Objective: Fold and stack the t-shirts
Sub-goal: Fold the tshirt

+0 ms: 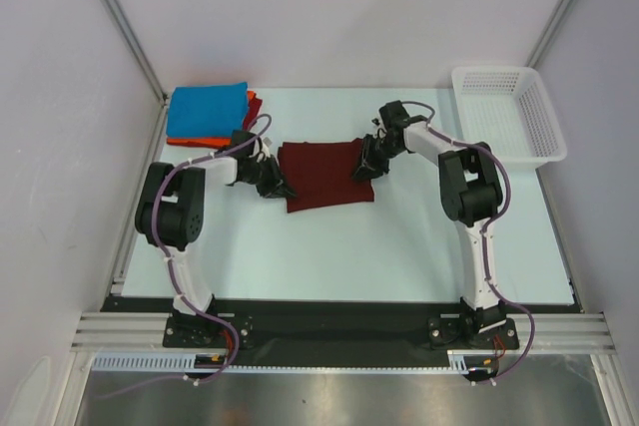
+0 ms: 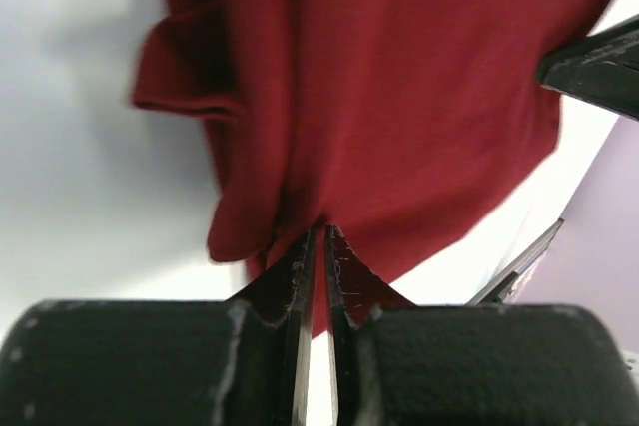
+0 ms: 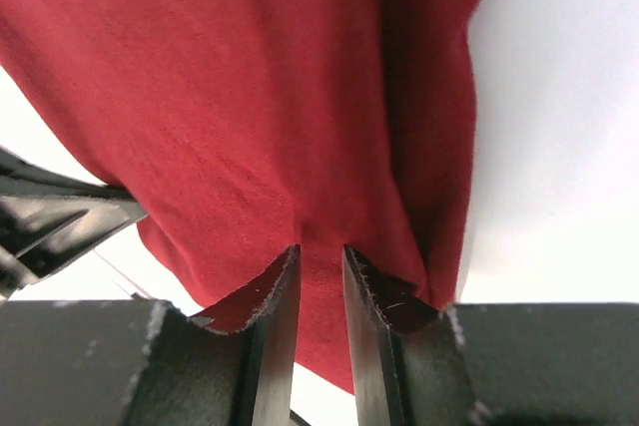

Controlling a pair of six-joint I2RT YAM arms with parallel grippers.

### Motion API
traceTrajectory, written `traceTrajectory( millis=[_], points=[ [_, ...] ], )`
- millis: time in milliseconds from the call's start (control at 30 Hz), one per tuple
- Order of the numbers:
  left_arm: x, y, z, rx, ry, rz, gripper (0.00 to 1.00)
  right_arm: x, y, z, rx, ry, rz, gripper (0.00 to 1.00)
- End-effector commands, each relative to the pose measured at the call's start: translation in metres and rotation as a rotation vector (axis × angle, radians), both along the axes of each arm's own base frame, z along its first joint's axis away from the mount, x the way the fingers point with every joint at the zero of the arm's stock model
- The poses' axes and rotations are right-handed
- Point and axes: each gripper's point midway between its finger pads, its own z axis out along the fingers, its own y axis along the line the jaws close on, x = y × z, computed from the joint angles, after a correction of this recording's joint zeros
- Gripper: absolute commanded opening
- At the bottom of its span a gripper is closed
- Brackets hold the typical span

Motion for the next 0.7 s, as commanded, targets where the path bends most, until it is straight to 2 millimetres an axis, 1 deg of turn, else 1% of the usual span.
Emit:
traceTrajectory(
  millis=[0, 33, 100, 133, 167, 200, 233, 267, 300, 333, 367, 400, 433, 467, 500, 533, 567, 600, 633, 667],
  points=[
    [0.001, 0.006, -0.009, 0.014, -0.023, 0.001, 0.11, -0.005, -0.019, -0.006, -0.059, -0.018, -0.018, 0.30],
    [-0.003, 0.007, -0.007, 0.019, -0.022, -0.002, 0.12, -0.009, -0.025, -0.011, -0.079, -0.007, -0.027, 0.30],
    [-0.012, 0.009, -0.008, 0.027, -0.022, -0.014, 0.13, -0.014, -0.033, -0.014, -0.091, -0.005, -0.031, 0.30],
    [-0.013, 0.010, 0.003, 0.027, -0.047, -0.014, 0.13, -0.020, -0.037, -0.012, -0.097, -0.006, -0.029, 0.31],
    [-0.018, 0.013, 0.005, 0.042, -0.052, -0.013, 0.14, -0.024, -0.036, -0.011, -0.107, -0.006, -0.016, 0.31],
    [-0.019, 0.015, 0.011, 0.052, -0.077, -0.018, 0.18, -0.023, -0.036, -0.006, -0.117, -0.030, 0.006, 0.32],
    [-0.021, 0.017, 0.018, 0.058, -0.091, -0.021, 0.19, -0.018, -0.033, 0.008, -0.121, -0.076, 0.025, 0.32],
    [-0.020, 0.019, 0.039, 0.063, -0.150, -0.017, 0.21, -0.018, -0.033, 0.016, -0.143, -0.085, 0.037, 0.33],
    [-0.020, 0.021, 0.050, 0.072, -0.177, -0.016, 0.23, -0.017, -0.030, 0.020, -0.189, -0.125, 0.076, 0.36],
    [-0.025, 0.024, 0.059, 0.084, -0.184, -0.013, 0.25, -0.007, -0.024, 0.038, -0.201, -0.180, 0.086, 0.38],
    [-0.024, 0.027, 0.080, 0.092, -0.238, -0.003, 0.28, -0.010, -0.025, 0.044, -0.228, -0.182, 0.102, 0.40],
    [-0.025, 0.033, 0.087, 0.117, -0.257, 0.018, 0.32, -0.010, -0.020, 0.048, -0.277, -0.212, 0.117, 0.45],
    [-0.027, 0.040, 0.094, 0.128, -0.263, 0.037, 0.34, -0.008, -0.016, 0.055, -0.297, -0.234, 0.116, 0.48],
    [-0.029, 0.045, 0.099, 0.136, -0.271, 0.054, 0.35, -0.004, -0.008, 0.068, -0.299, -0.275, 0.112, 0.50],
    [-0.030, 0.052, 0.114, 0.140, -0.309, 0.083, 0.35, 0.001, -0.005, 0.073, -0.332, -0.311, 0.100, 0.52],
    [-0.031, 0.062, 0.118, 0.149, -0.312, 0.116, 0.36, -0.004, 0.013, 0.078, -0.339, -0.337, 0.110, 0.62],
    [-0.034, 0.069, 0.121, 0.157, -0.319, 0.138, 0.36, -0.004, 0.021, 0.082, -0.348, -0.361, 0.112, 0.66],
    [-0.036, 0.075, 0.131, 0.158, -0.346, 0.165, 0.37, 0.000, 0.032, 0.087, -0.353, -0.394, 0.119, 0.69],
    [-0.036, 0.088, 0.134, 0.173, -0.350, 0.210, 0.37, -0.011, 0.053, 0.089, -0.351, -0.421, 0.184, 0.70],
    [-0.039, 0.094, 0.134, 0.172, -0.347, 0.229, 0.38, -0.016, 0.059, 0.088, -0.371, -0.428, 0.216, 0.70]
  ],
)
